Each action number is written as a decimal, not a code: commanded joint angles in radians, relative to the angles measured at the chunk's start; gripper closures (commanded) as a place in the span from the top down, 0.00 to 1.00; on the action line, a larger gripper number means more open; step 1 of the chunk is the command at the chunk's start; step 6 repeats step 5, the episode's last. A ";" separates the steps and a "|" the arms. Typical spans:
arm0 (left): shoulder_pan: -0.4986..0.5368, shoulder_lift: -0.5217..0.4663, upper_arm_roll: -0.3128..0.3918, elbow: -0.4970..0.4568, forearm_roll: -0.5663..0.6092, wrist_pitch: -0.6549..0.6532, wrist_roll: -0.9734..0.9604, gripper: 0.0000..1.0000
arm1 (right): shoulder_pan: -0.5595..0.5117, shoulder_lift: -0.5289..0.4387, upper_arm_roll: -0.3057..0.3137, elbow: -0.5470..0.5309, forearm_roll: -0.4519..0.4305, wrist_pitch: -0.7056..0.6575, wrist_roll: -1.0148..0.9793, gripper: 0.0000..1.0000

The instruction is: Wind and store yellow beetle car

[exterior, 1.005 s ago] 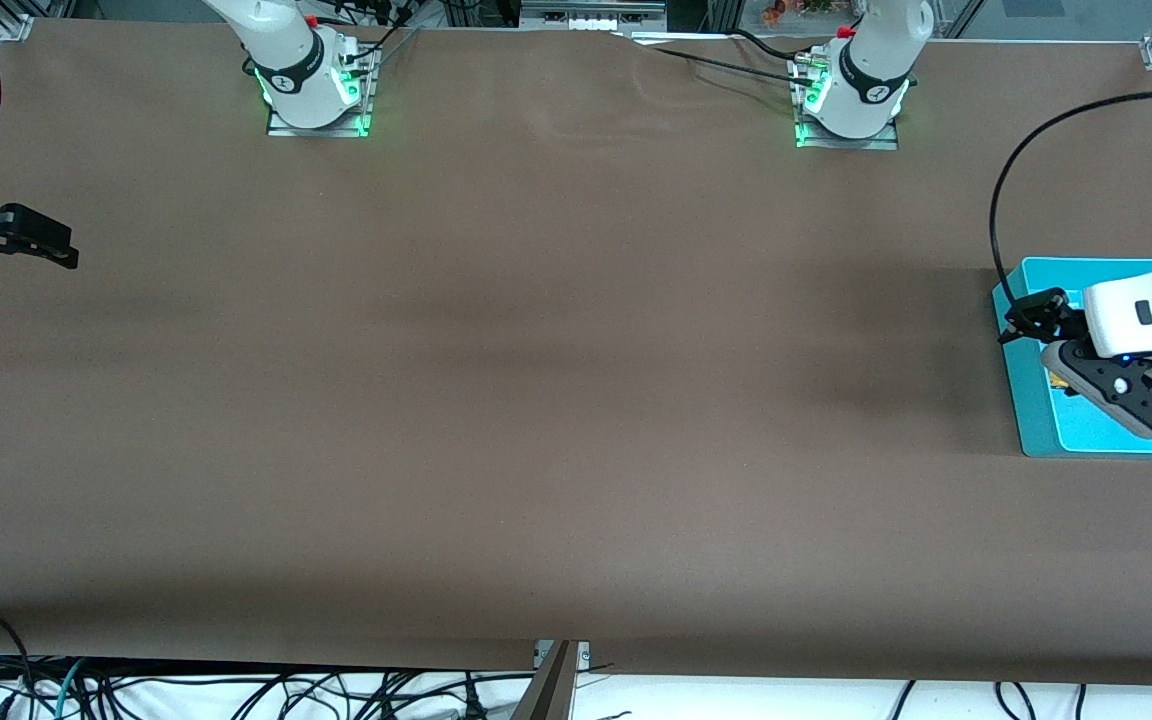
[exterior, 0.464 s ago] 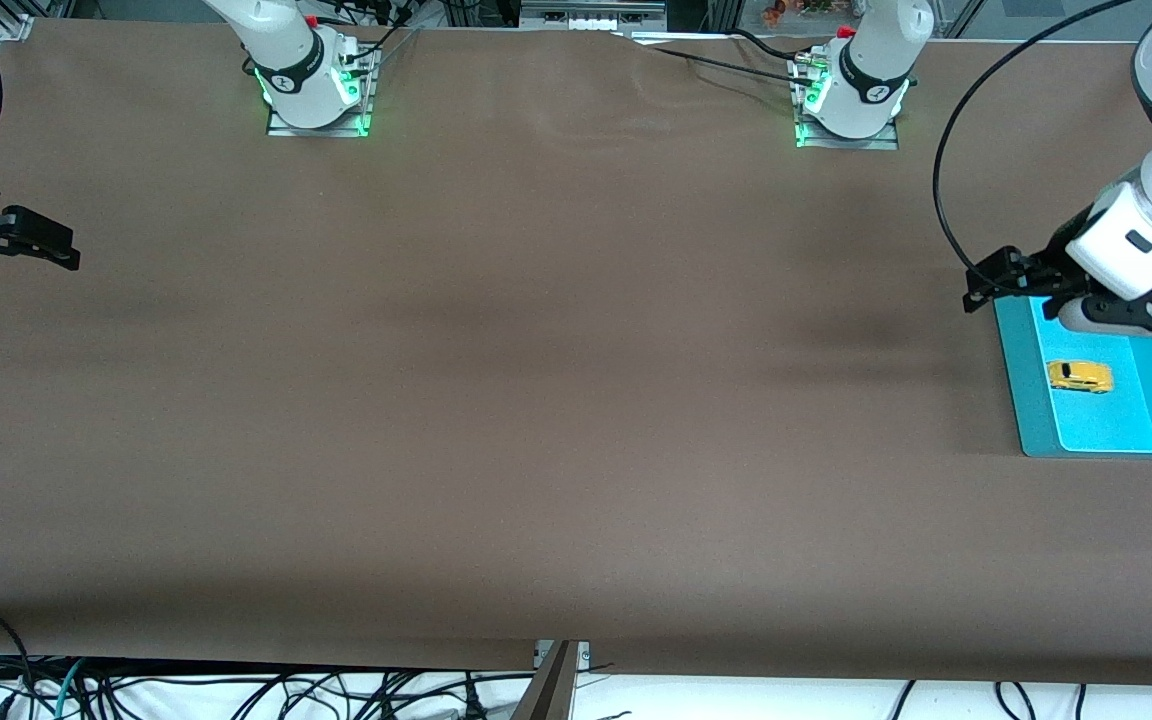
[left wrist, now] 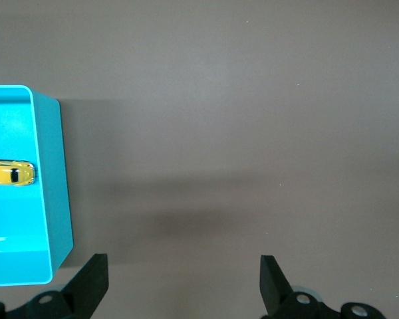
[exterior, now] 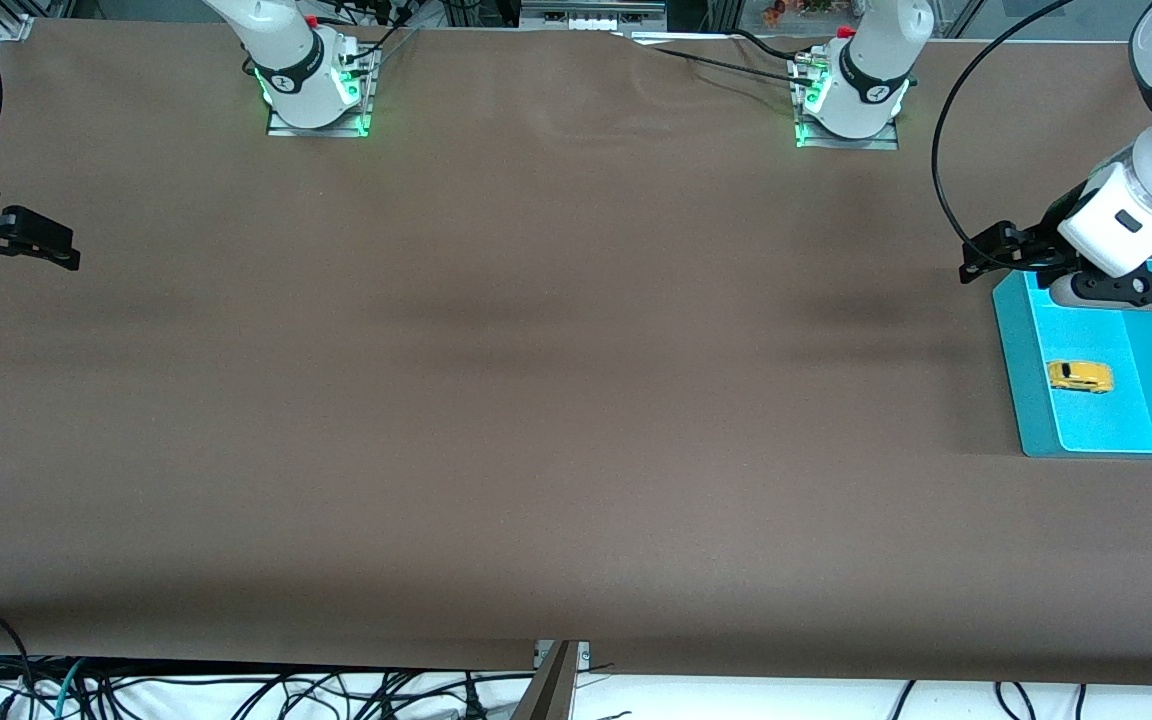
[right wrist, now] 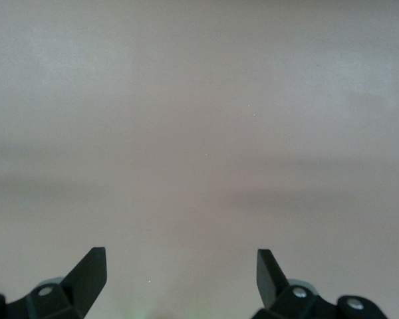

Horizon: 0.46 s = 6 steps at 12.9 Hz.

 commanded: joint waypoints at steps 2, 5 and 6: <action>-0.017 0.003 0.010 0.043 0.036 -0.028 0.007 1.00 | -0.005 -0.008 0.001 -0.006 0.009 0.002 0.001 1.00; -0.027 0.013 0.007 0.085 0.052 -0.066 0.015 1.00 | -0.007 -0.008 0.001 -0.006 0.009 0.002 0.001 1.00; -0.027 0.013 0.007 0.085 0.052 -0.066 0.015 1.00 | -0.007 -0.008 0.001 -0.006 0.009 0.002 0.001 1.00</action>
